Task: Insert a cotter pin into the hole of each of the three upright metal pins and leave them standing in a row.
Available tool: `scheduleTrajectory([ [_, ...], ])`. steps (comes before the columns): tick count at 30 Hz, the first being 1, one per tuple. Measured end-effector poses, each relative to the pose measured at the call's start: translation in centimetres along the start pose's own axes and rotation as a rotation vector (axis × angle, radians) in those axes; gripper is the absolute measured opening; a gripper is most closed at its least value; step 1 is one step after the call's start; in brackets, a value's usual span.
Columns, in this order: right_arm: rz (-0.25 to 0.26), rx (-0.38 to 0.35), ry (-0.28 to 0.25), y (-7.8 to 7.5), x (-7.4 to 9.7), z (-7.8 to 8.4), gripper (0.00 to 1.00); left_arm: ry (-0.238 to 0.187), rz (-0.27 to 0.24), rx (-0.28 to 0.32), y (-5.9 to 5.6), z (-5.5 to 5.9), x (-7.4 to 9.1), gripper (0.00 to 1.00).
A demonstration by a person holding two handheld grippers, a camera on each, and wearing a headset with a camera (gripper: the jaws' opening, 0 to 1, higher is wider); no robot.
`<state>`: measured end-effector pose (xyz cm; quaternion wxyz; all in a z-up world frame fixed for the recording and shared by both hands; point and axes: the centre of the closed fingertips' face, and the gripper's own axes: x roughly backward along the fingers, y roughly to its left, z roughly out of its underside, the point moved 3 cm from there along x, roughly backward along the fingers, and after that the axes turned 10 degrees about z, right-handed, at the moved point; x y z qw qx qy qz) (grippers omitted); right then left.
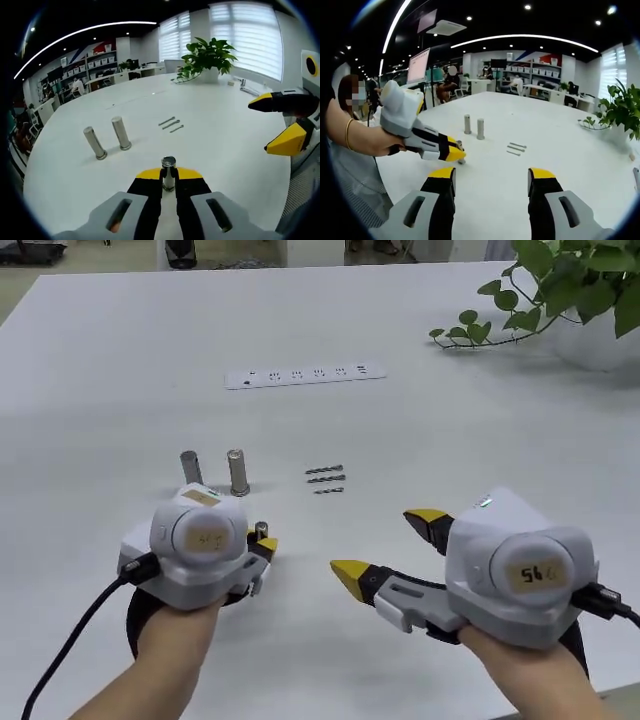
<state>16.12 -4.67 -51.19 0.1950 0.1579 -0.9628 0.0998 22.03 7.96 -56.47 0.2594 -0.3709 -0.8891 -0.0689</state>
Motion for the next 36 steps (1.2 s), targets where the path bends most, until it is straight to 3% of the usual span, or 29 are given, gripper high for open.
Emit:
scheduleTrajectory([
  [16,-0.004,-0.001,0.008,0.1,0.0,0.1,0.55,0.002,-0.006,-0.021,0.1,0.2,0.1,0.08],
  [27,-0.025,-0.006,0.011,-0.5,-0.1,-0.5,0.53,-0.022,0.003,-0.008,0.4,-0.4,1.4,0.31],
  [31,-0.065,0.023,0.096,-0.6,-0.4,0.1,0.48,-0.036,-0.003,0.006,0.6,-0.7,2.4,0.39],
  [36,-0.098,0.050,0.130,-1.3,-1.2,-0.5,0.47,-0.053,0.011,0.024,0.5,-0.9,3.3,0.50],
])
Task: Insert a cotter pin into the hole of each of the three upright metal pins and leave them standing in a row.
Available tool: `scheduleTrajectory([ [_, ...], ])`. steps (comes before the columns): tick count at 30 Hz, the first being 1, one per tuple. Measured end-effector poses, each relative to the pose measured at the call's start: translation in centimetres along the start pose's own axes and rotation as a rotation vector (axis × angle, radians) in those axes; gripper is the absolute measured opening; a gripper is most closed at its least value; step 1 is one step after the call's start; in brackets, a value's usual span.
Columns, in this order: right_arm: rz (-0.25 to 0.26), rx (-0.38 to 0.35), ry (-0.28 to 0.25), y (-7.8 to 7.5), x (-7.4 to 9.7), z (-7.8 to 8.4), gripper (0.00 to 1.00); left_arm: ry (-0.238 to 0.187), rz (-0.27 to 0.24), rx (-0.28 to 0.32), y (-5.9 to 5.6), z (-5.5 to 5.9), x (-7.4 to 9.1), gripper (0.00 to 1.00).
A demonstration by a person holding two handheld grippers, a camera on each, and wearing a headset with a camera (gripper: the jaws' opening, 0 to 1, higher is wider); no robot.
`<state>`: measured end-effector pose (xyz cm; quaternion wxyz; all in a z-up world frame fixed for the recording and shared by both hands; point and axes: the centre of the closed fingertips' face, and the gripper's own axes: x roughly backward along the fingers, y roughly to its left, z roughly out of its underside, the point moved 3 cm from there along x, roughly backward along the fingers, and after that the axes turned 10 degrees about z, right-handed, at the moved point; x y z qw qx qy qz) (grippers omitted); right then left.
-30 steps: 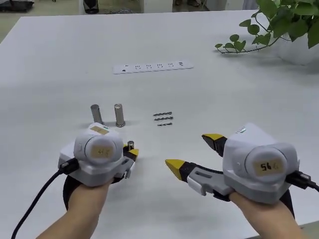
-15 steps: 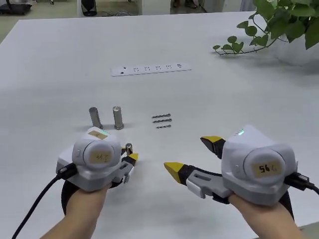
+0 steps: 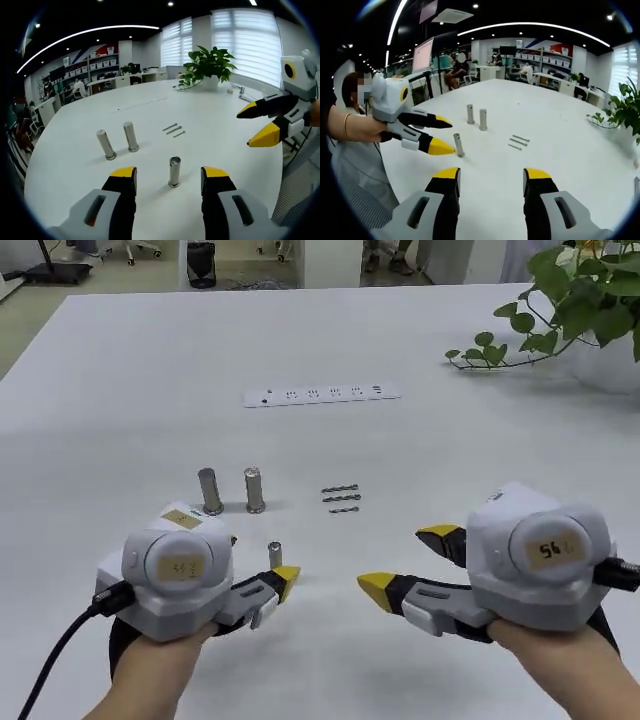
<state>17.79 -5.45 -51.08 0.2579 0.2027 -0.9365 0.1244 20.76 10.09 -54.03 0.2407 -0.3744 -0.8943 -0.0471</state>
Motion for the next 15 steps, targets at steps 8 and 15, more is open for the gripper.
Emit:
scheduleTrajectory([
  [8,-0.072,0.104,0.079,-1.3,-1.9,-1.2,0.40,-0.013,-0.022,0.048,0.3,-0.4,1.4,0.69],
  [15,-0.142,0.204,0.131,-1.7,-3.6,-2.2,0.38,-0.019,-0.021,0.040,0.2,-0.7,2.4,0.79],
])
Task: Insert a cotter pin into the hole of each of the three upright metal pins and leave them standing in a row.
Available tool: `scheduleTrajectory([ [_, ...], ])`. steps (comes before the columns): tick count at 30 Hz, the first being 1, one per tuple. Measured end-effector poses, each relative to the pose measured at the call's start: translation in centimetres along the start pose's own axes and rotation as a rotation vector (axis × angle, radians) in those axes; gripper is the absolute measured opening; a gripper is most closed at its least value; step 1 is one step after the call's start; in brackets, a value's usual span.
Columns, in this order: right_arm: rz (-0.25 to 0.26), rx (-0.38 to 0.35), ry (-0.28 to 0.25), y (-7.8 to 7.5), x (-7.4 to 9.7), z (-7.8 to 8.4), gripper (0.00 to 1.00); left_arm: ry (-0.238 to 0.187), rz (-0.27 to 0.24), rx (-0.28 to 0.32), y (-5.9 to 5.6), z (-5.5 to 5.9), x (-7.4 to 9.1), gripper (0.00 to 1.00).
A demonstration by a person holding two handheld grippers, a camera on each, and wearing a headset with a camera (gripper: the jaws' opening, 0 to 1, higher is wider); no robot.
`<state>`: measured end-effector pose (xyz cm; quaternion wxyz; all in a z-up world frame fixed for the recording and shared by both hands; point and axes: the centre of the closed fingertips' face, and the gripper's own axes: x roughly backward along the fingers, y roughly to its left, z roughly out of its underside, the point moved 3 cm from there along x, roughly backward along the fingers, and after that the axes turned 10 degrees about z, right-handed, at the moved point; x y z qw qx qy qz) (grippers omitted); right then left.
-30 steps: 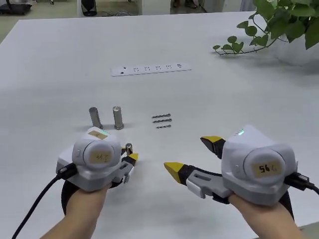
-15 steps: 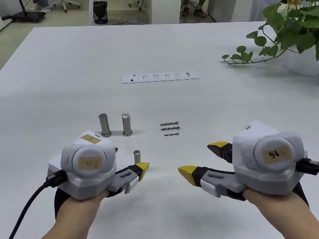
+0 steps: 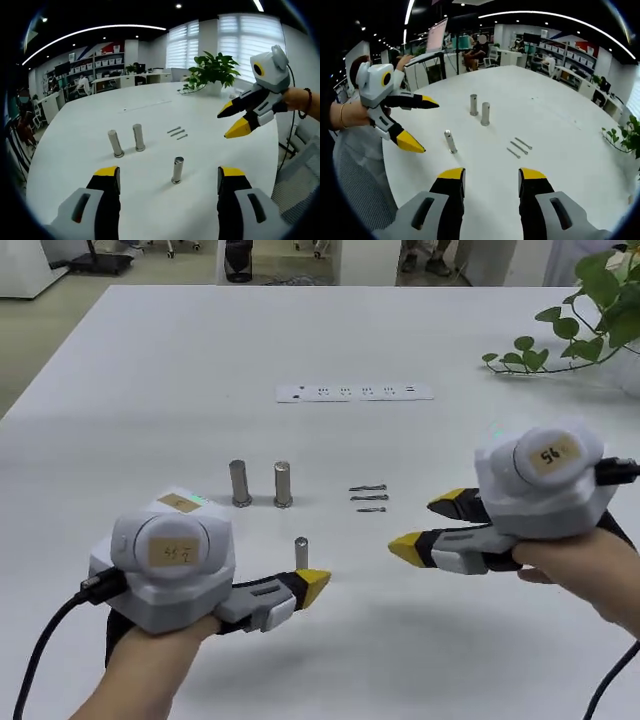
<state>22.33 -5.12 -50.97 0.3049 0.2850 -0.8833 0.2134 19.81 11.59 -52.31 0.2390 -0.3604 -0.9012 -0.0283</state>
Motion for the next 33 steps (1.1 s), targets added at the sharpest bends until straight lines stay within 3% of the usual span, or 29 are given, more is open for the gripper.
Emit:
scheduleTrajectory([
  [5,-0.032,0.044,0.035,-0.7,-1.3,-0.6,0.37,-0.005,0.002,-0.016,-0.1,0.0,0.3,0.81],
  [10,-0.061,0.130,0.060,-1.3,-2.8,-1.1,0.34,0.017,0.007,-0.047,-0.2,0.3,0.4,0.82],
  [16,-0.100,0.160,0.094,-1.8,-4.7,-1.2,0.32,0.011,0.014,-0.048,-0.3,0.4,0.3,0.82],
  [20,-0.106,0.227,0.136,-2.3,-6.1,-0.9,0.29,0.016,0.022,-0.052,-0.3,0.6,0.3,0.81],
  [33,-0.174,0.236,0.215,-3.0,-10.6,0.0,0.14,0.023,0.025,-0.030,0.0,1.0,0.6,0.79],
])
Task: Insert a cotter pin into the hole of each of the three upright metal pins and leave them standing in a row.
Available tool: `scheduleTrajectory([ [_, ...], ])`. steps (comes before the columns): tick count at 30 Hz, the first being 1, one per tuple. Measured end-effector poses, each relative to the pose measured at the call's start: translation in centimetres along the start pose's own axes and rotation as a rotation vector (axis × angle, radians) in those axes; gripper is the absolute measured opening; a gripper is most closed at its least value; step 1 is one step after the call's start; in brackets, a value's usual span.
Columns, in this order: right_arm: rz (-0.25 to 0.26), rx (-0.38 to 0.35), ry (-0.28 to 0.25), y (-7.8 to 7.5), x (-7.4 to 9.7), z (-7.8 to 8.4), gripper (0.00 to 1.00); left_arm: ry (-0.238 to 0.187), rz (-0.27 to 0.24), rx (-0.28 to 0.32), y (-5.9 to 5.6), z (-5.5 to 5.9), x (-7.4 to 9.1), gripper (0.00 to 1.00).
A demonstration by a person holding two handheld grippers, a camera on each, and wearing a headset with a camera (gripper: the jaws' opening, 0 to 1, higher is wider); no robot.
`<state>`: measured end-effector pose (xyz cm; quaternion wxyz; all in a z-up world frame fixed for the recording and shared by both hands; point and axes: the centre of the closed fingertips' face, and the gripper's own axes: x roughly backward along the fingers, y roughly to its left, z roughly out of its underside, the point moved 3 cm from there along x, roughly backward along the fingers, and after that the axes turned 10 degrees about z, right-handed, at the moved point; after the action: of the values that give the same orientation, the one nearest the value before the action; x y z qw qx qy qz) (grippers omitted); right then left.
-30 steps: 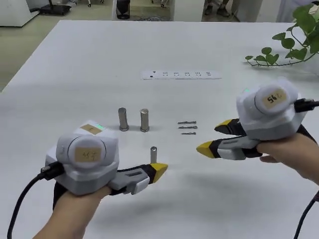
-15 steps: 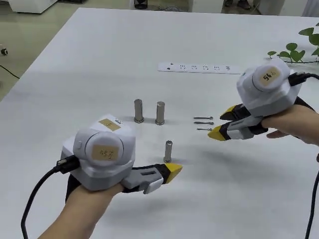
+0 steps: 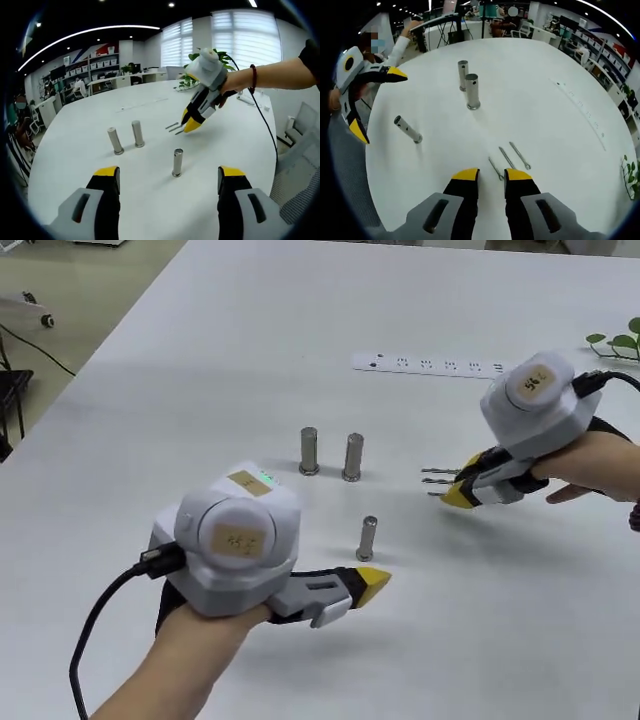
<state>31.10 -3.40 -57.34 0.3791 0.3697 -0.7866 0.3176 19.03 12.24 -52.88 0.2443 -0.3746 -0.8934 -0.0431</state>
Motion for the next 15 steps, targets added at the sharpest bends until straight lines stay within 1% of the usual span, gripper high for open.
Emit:
scheduleTrajectory([
  [1,-0.001,0.003,0.008,-0.48,-0.58,0.09,0.13,-0.003,0.000,0.006,0.07,0.00,0.06,0.79],
  [3,-0.004,0.007,0.020,-0.70,-1.12,0.44,0.12,-0.009,0.000,0.013,0.17,-0.01,0.18,0.78],
  [6,-0.014,0.009,0.037,-0.72,-1.42,0.75,0.11,-0.013,-0.001,0.014,0.27,-0.01,0.28,0.77],
  [12,-0.028,0.000,0.036,-0.72,-1.34,0.72,0.08,-0.008,0.001,0.022,0.36,0.22,0.32,0.75],
  [15,-0.035,-0.006,0.039,-0.99,-1.50,0.78,0.06,-0.001,0.005,0.022,0.32,0.35,0.29,0.73],
])
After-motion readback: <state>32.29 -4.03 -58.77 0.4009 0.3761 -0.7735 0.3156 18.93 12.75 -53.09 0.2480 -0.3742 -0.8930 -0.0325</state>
